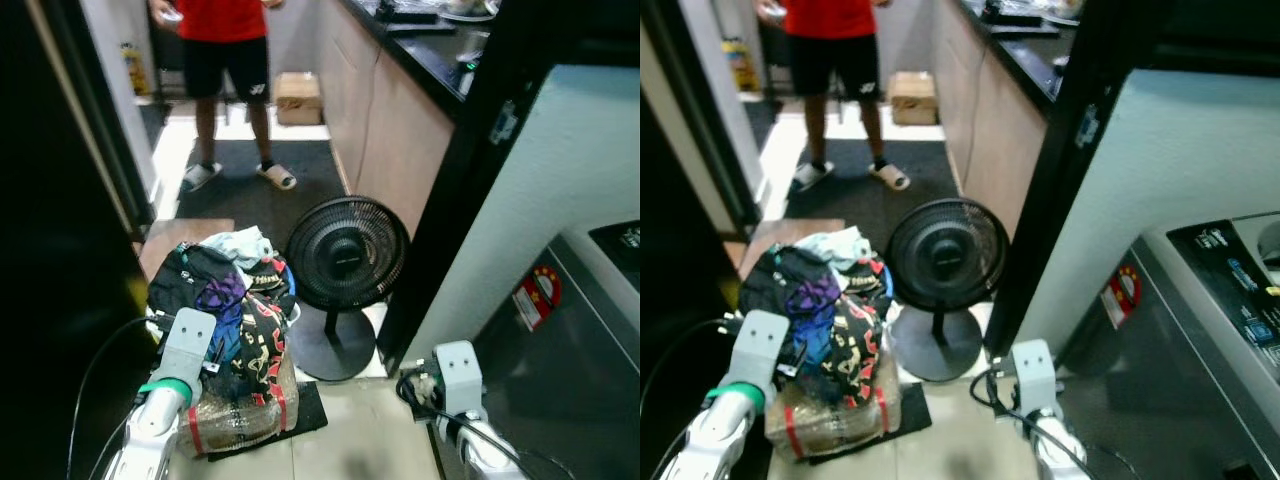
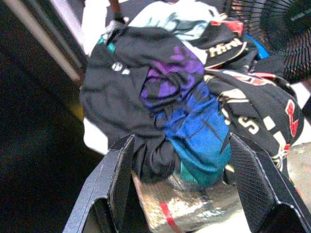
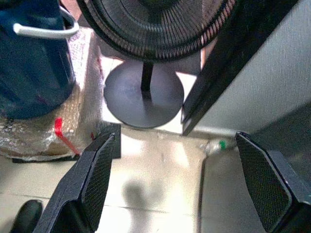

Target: Clothes washing

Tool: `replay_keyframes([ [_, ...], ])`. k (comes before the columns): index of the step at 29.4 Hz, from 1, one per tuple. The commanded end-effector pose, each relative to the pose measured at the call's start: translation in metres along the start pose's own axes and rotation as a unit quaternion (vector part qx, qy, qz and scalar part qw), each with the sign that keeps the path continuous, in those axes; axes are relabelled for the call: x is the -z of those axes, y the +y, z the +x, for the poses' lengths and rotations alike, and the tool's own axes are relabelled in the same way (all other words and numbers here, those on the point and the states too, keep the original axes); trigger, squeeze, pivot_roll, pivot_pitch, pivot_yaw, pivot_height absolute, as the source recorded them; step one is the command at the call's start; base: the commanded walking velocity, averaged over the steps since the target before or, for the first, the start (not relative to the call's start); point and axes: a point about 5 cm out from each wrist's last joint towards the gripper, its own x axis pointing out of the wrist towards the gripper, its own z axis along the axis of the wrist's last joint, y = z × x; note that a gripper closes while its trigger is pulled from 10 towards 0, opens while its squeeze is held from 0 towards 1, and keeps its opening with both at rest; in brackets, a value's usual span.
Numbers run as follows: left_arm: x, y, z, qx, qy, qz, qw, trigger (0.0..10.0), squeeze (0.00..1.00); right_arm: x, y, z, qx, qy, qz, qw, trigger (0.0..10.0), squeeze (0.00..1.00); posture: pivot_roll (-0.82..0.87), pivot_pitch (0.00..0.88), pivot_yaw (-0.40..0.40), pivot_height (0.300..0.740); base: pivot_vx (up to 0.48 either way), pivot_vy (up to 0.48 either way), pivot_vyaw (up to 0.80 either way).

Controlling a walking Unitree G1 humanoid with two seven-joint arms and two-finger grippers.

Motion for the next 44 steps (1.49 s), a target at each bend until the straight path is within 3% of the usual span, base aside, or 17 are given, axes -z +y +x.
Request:
replay_keyframes([
  [1, 0.008, 0.000, -0.002, 0.000, 0.014, 0.005, 1.000, 10.0, 0.00, 0.002, 0.002, -0.001, -0.002, 0.000, 0.001, 1.000, 10.0, 0.00, 0.08, 0.025, -0.058, 0.740, 0.000, 0.000, 0.77],
  [13, 0.008, 0.000, -0.001, -0.003, 0.012, 0.003, 1.000, 10.0, 0.00, -0.002, 0.003, 0.002, -0.003, -0.008, 0.003, 1.000, 10.0, 0.00, 0.08, 0.030, -0.059, 0.740, 0.000, 0.000, 0.77],
  [21, 0.006, -0.002, 0.001, -0.005, 0.007, 0.002, 1.000, 10.0, 0.00, -0.012, 0.006, 0.005, 0.000, -0.033, 0.012, 0.999, 10.0, 0.00, 0.07, 0.031, -0.057, 0.740, 0.299, 0.183, 0.00],
  [44, 0.004, -0.006, 0.003, -0.001, 0.002, 0.001, 1.000, 10.0, 0.00, -0.014, 0.008, 0.007, -0.002, -0.038, 0.005, 0.999, 10.0, 0.00, 0.07, 0.031, -0.052, 0.740, 0.389, 0.278, 0.00],
])
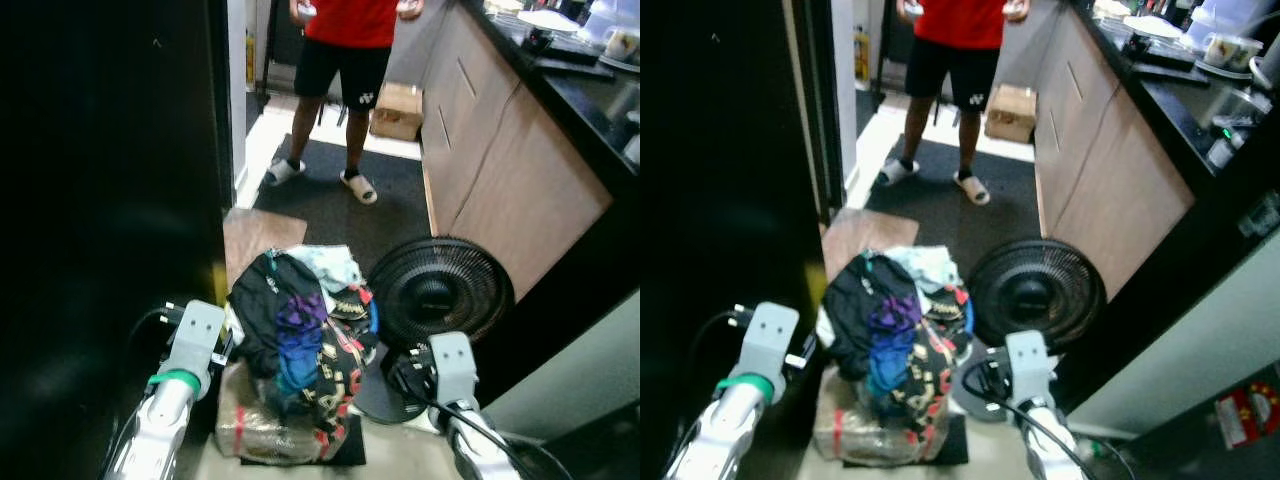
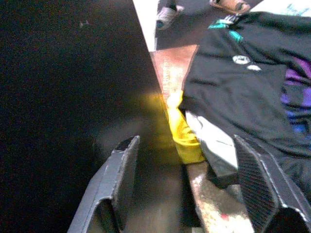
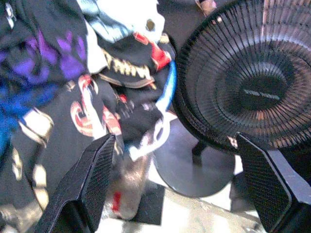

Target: Clothes washing

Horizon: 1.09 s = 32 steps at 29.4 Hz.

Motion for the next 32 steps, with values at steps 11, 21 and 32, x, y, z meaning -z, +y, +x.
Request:
replay_keyframes([
  [11, 0.0081, 0.0057, -0.0020, -0.007, 0.018, -0.004, 1.000, 10.0, 0.00, 0.0081, -0.0118, -0.0054, 0.019, 0.016, 0.004, 1.000, 10.0, 0.00, 0.06, 0.033, -0.048, 0.740, 0.096, 0.073, -0.04],
  [21, 0.0069, 0.0049, -0.0006, -0.007, 0.014, -0.005, 1.000, 10.0, 0.00, 0.0096, -0.0103, -0.0061, 0.014, 0.019, -0.001, 1.000, 10.0, 0.00, 0.06, 0.027, -0.049, 0.740, 0.000, 0.000, 0.00],
  [32, 0.0072, 0.0057, -0.0008, -0.009, 0.013, -0.007, 1.000, 10.0, 0.00, 0.0098, -0.0104, -0.0058, 0.012, 0.021, -0.006, 1.000, 10.0, 0.00, 0.07, 0.026, -0.051, 0.740, 0.000, 0.000, 0.00],
])
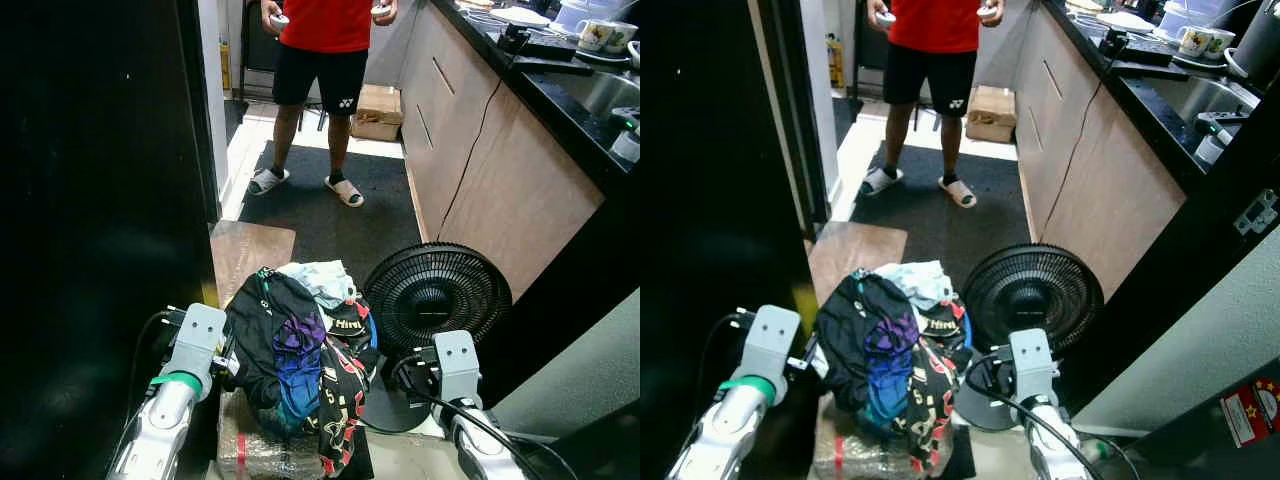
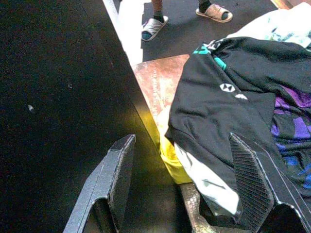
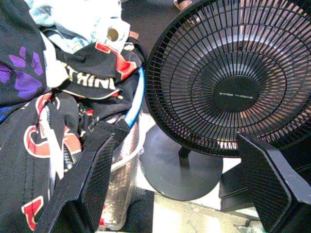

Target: Clothes washing

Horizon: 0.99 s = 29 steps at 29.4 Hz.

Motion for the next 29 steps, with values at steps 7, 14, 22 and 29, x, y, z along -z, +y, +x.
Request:
replay_keyframes([
  [7, 0.0056, -0.0006, -0.0019, -0.002, 0.012, -0.009, 1.000, 10.0, 0.00, 0.0072, -0.0023, -0.0039, 0.001, 0.014, -0.006, 1.000, 10.0, 0.00, 0.06, 0.032, -0.050, 0.740, 0.000, 0.000, 0.00],
  [14, 0.0061, -0.0015, -0.0019, -0.002, 0.014, -0.010, 1.000, 10.0, 0.00, 0.0081, -0.0027, -0.0044, 0.003, 0.016, -0.004, 1.000, 10.0, 0.00, 0.06, 0.036, -0.051, 0.740, 0.000, 0.000, 0.00],
  [22, 0.0061, -0.0023, -0.0019, -0.002, 0.015, -0.010, 1.000, 10.0, 0.00, 0.0085, -0.0028, -0.0046, 0.004, 0.016, -0.002, 1.000, 10.0, 0.00, 0.06, 0.036, -0.051, 0.740, 0.000, 0.000, 0.00],
  [29, 0.0047, -0.0027, -0.0014, 0.000, 0.010, -0.002, 1.000, 10.0, 0.00, 0.0085, -0.0022, -0.0045, 0.004, 0.016, -0.001, 1.000, 10.0, 0.00, 0.06, 0.037, -0.048, 0.740, 0.000, 0.000, 0.00],
])
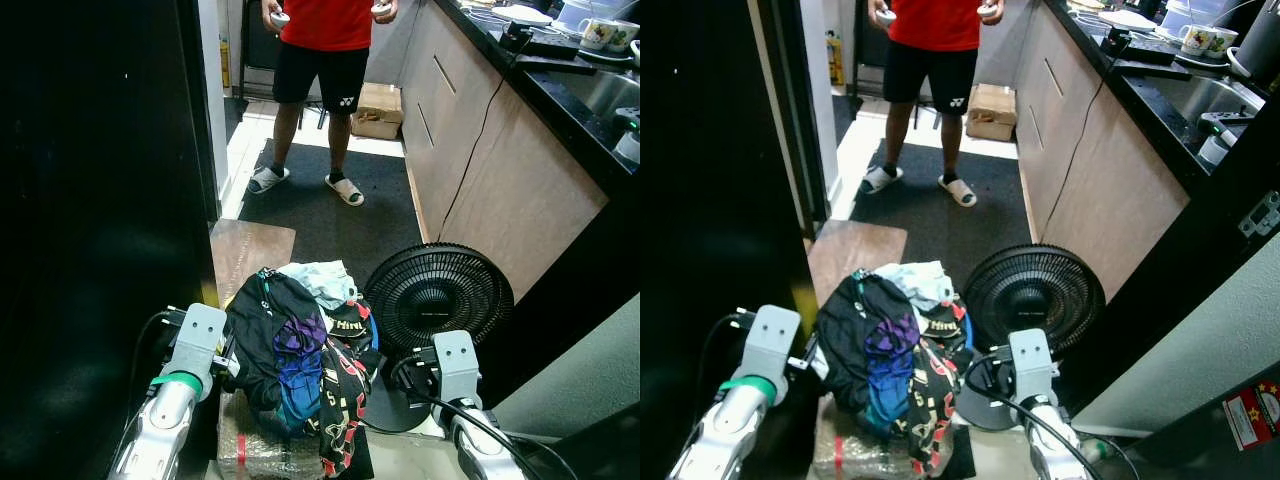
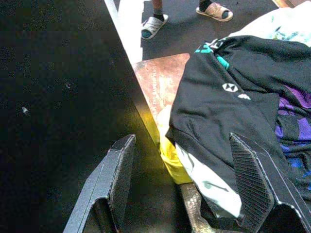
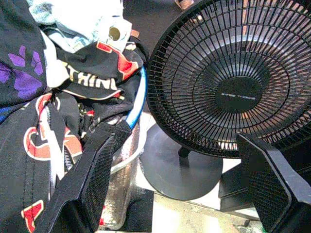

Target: Clothes washing

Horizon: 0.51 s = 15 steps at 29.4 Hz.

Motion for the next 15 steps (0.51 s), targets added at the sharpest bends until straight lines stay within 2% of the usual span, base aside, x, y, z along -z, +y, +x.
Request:
replay_keyframes([
  [1, 0.0046, -0.0016, -0.0013, 0.000, 0.010, 0.004, 1.000, 10.0, 0.00, 0.0085, -0.0024, -0.0045, 0.005, 0.016, 0.002, 1.000, 10.0, 0.00, 0.06, 0.037, -0.048, 0.740, 0.000, 0.000, 0.00],
  [3, 0.0046, -0.0014, -0.0013, 0.000, 0.010, 0.008, 1.000, 10.0, 0.00, 0.0085, -0.0024, -0.0046, 0.005, 0.016, 0.002, 1.000, 10.0, 0.00, 0.06, 0.037, -0.048, 0.740, 0.000, 0.000, 0.00],
  [15, 0.0047, -0.0020, -0.0011, 0.000, 0.010, 0.002, 1.000, 10.0, 0.00, 0.0085, -0.0023, -0.0046, 0.005, 0.016, 0.002, 1.000, 10.0, 0.00, 0.06, 0.037, -0.049, 0.740, 0.000, -0.468, 0.00],
])
